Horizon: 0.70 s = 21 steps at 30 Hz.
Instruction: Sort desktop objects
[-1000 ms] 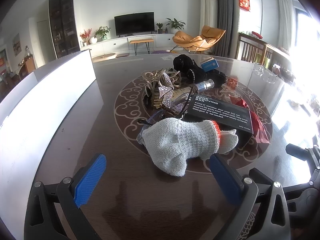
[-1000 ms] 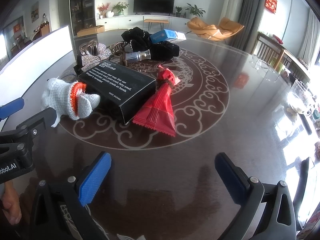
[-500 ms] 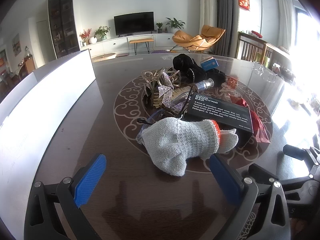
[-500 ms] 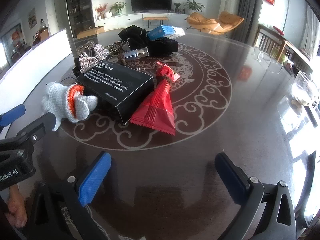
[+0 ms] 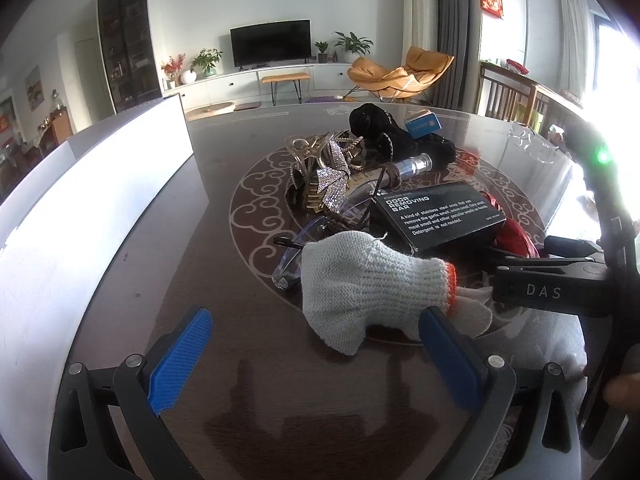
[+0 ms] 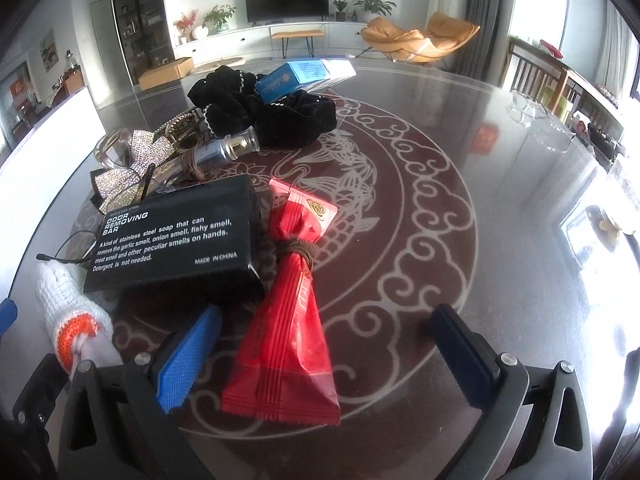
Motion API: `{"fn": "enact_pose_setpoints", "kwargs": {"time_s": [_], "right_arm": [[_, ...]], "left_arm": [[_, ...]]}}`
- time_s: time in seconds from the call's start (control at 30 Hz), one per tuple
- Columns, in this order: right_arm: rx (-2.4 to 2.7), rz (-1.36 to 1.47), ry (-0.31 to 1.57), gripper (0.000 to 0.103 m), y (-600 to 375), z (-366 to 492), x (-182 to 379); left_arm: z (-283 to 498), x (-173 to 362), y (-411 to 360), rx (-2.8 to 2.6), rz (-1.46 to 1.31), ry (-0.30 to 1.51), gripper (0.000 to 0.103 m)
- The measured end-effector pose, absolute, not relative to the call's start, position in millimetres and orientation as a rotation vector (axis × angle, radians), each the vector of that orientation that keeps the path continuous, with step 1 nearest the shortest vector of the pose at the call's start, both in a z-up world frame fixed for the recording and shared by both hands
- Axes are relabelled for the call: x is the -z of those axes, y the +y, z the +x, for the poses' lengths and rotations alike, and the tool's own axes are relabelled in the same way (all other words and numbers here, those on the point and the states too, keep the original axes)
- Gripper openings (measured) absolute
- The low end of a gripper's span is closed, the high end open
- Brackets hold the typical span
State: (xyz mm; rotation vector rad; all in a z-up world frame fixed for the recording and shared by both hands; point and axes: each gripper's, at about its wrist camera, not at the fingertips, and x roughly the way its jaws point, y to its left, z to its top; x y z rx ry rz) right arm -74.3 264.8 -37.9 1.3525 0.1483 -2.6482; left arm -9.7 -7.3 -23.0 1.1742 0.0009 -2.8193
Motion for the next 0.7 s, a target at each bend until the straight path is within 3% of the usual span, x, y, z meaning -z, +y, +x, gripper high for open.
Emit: {"fn": "enact_pose_setpoints", "kwargs": {"time_s": [0.7], "right_arm": [[2.648,1.352,0.148,0.103,264.8,-74.0,38.0]], "left_arm": [[-11.5,26.2,-4.5,2.795,1.207,-0.023,0.103]]}}
